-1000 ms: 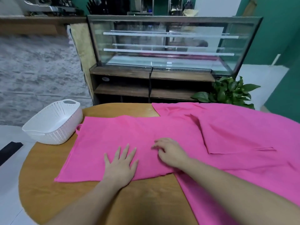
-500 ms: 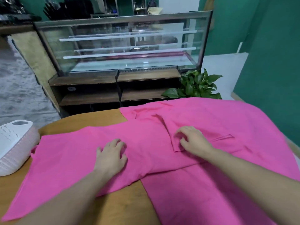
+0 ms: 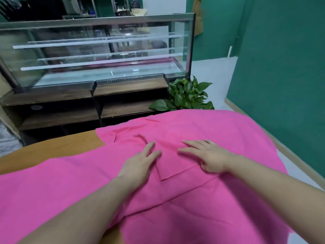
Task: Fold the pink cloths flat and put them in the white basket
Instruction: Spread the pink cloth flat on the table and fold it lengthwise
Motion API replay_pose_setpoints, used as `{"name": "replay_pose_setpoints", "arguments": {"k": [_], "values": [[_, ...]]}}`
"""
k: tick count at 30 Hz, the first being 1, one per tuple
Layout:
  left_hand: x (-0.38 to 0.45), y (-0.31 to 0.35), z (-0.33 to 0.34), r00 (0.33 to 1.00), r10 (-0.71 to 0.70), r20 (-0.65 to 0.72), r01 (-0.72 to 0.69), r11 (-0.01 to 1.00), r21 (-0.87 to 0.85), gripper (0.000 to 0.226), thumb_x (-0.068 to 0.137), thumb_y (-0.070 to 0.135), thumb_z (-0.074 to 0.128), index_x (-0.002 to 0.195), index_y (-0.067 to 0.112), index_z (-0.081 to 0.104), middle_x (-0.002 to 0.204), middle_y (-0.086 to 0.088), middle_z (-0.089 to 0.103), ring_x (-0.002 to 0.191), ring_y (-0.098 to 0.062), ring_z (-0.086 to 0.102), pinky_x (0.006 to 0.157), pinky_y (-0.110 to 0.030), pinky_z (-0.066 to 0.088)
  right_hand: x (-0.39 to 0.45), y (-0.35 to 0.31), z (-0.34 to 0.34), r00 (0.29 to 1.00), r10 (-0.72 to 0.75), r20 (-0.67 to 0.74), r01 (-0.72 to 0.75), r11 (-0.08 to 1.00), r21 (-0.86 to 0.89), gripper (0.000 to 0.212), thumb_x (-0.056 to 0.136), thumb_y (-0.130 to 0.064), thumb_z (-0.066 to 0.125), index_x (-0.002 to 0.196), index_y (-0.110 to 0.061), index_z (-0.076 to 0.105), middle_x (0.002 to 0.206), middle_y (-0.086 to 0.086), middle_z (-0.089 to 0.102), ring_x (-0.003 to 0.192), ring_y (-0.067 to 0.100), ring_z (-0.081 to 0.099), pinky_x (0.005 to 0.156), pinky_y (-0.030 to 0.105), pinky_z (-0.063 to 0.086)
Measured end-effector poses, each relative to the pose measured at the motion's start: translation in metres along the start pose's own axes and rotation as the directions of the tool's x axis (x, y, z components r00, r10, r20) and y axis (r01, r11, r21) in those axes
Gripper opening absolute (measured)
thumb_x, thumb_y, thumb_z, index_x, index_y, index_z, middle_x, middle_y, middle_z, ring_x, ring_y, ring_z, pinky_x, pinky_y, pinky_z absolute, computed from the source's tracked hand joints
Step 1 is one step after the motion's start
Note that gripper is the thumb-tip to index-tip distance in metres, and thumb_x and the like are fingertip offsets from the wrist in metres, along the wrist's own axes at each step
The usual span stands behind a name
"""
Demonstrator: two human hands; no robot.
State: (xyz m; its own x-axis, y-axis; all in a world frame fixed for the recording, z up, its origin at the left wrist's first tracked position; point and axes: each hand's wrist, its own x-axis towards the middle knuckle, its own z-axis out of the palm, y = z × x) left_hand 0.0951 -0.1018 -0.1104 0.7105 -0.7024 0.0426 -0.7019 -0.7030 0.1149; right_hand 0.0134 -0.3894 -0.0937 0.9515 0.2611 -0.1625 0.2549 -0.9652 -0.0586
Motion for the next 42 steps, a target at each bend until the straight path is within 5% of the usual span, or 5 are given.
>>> {"name": "replay_pose_setpoints", "arguments": {"k": [7,21,31,37,42], "values": [[0.022,-0.001,0.014,0.993,0.105,-0.058,-0.102,0.993,0.061,0.061,0.09,0.032,0.059,0.146,0.036,0.037,0.16,0.002,0.025,0.109,-0.03,0.059,0.079,-0.045,0.056,-0.002,0.017,0.013,0.972,-0.009,-0.235,0.0,0.999,-0.04,0.086,0.082,-0.008,0.044,0.15,-0.05,0.012,0.148,-0.012,0.039,0.121,0.016,0.049,0.089,0.033,0.036],[0.035,0.022,-0.004,0.943,0.078,-0.325,-0.176,0.942,-0.285,0.054,0.082,0.031,0.032,0.125,0.027,0.064,0.139,0.013,0.054,0.121,-0.008,0.053,0.097,-0.025,0.045,0.024,0.033,-0.022,0.833,0.473,-0.288,-0.207,0.748,0.631,0.022,0.09,-0.016,0.061,0.108,-0.027,0.069,0.097,-0.009,0.069,0.088,0.013,0.062,0.087,0.032,0.05],[0.079,0.032,-0.034,0.916,0.005,-0.401,-0.19,0.886,-0.423,0.046,0.081,0.009,0.044,0.121,0.019,0.065,0.121,0.01,0.063,0.115,-0.004,0.052,0.099,-0.015,0.036,0.102,0.067,-0.045,0.711,0.691,0.13,-0.453,0.309,0.836,0.04,0.086,-0.028,0.075,0.119,-0.011,0.06,0.105,0.008,0.06,0.083,0.02,0.054,0.062,0.027,0.04],[0.104,0.033,-0.032,0.919,-0.03,-0.394,-0.17,0.87,-0.462,0.04,0.087,0.002,0.052,0.12,0.022,0.065,0.119,0.013,0.064,0.112,-0.002,0.054,0.094,-0.002,0.031,0.123,0.075,-0.039,0.757,0.645,0.107,-0.445,0.389,0.806,0.007,0.089,-0.012,0.069,0.095,-0.013,0.07,0.094,0.007,0.065,0.071,0.018,0.054,0.068,0.026,0.046],[0.124,0.026,-0.028,0.928,-0.061,-0.366,-0.132,0.868,-0.478,0.04,0.088,0.014,0.048,0.123,0.026,0.063,0.121,0.013,0.064,0.113,-0.005,0.056,0.098,-0.018,0.04,0.138,0.092,-0.036,0.704,0.706,-0.075,-0.396,0.478,0.784,0.037,0.088,0.002,0.054,0.071,-0.029,0.066,0.093,-0.005,0.066,0.083,0.013,0.058,0.074,0.023,0.043]]}}
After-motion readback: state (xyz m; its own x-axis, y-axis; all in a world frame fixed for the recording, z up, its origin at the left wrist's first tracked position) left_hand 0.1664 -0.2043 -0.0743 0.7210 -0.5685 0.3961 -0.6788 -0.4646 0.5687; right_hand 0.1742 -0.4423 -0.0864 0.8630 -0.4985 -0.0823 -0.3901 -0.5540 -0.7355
